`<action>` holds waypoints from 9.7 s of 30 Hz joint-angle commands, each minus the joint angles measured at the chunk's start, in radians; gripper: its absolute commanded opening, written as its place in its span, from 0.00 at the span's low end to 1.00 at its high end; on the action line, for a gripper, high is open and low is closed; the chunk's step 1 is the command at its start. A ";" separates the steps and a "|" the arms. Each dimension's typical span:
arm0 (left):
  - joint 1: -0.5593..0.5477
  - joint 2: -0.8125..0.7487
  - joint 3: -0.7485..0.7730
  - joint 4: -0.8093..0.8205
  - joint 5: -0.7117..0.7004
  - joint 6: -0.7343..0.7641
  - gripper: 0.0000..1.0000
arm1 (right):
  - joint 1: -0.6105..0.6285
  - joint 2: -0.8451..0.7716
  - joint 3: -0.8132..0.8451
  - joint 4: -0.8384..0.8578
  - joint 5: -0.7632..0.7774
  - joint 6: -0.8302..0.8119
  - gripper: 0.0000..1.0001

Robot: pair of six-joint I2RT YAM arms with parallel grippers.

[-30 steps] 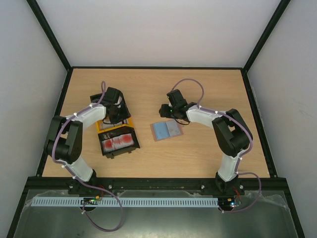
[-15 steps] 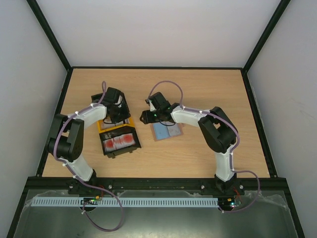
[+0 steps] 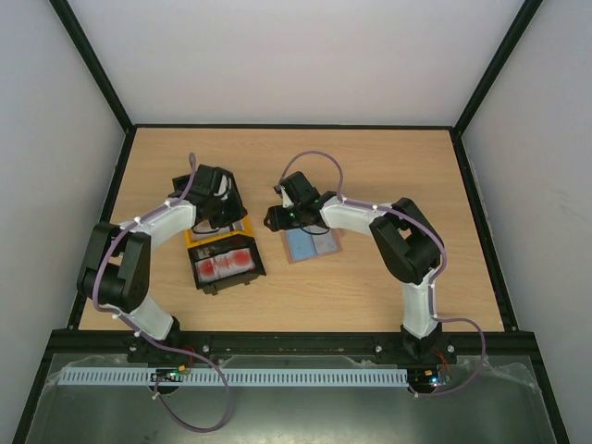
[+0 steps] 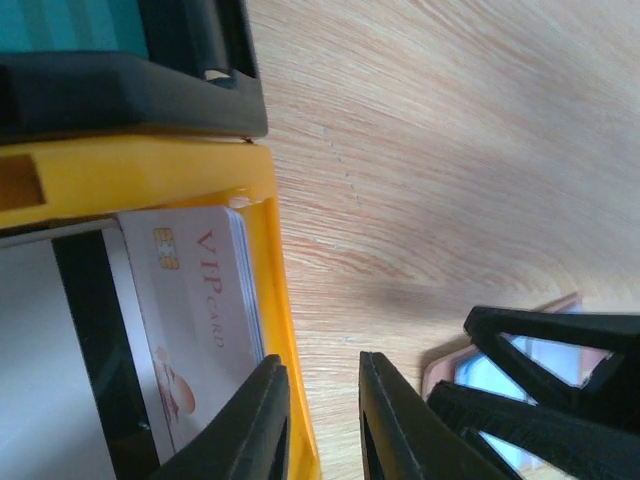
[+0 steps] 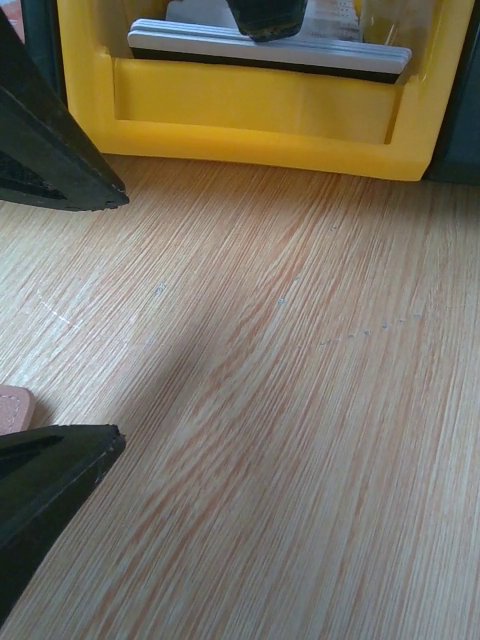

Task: Put the credit cards into the card holder
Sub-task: Pick up the credit card from the storage box.

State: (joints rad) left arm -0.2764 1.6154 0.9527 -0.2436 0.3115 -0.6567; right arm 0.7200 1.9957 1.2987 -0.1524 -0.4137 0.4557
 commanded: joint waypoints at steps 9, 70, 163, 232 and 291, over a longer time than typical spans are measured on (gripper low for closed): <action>-0.011 -0.019 0.016 -0.080 -0.099 0.000 0.46 | 0.015 0.019 0.033 -0.032 0.010 -0.006 0.58; 0.003 0.032 -0.058 0.074 -0.018 -0.013 0.46 | 0.097 0.153 0.127 -0.100 0.004 -0.029 0.56; 0.435 -0.664 -0.190 0.197 0.718 -0.210 0.76 | 0.051 0.018 -0.007 1.216 -0.655 0.995 0.02; 0.358 -0.605 -0.294 0.194 0.670 -0.211 0.31 | 0.035 0.081 -0.040 1.459 -0.551 1.370 0.02; 0.366 -0.552 -0.210 0.322 0.708 -0.420 0.03 | -0.014 -0.057 -0.155 1.110 -0.488 0.980 0.08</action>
State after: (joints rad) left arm 0.0639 1.0874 0.7116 0.0196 1.0420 -1.0557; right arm 0.7322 1.9671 1.1839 0.9310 -0.8841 1.4326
